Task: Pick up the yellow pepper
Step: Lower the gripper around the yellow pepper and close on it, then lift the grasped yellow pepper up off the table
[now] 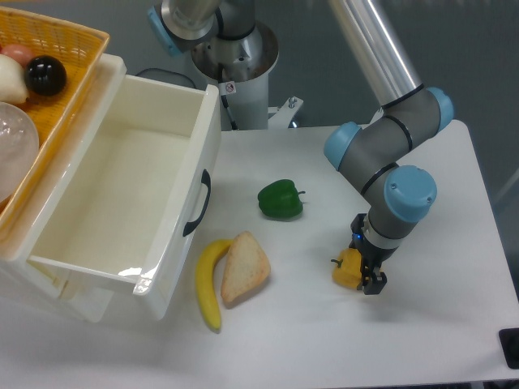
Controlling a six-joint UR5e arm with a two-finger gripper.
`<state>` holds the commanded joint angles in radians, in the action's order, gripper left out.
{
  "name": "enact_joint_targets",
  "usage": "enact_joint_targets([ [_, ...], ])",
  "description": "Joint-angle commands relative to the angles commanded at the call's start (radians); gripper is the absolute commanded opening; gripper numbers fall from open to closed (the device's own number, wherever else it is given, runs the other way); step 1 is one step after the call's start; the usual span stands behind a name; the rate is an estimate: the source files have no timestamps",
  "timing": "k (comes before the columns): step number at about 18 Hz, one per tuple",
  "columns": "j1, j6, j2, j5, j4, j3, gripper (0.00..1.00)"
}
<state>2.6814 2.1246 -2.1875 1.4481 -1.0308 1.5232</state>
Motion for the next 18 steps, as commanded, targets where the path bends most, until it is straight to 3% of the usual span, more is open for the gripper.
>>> enact_joint_targets([
  [3, 0.000, -0.018, 0.005, 0.000, 0.000, -0.002, 0.58],
  [7, 0.000, -0.126, 0.012, -0.002, 0.000, -0.011, 0.50],
  [12, 0.002, -0.288, 0.041, -0.003, -0.002, -0.011, 0.45],
  [18, 0.011, -0.462, 0.115, 0.044, -0.009, -0.026, 0.45],
])
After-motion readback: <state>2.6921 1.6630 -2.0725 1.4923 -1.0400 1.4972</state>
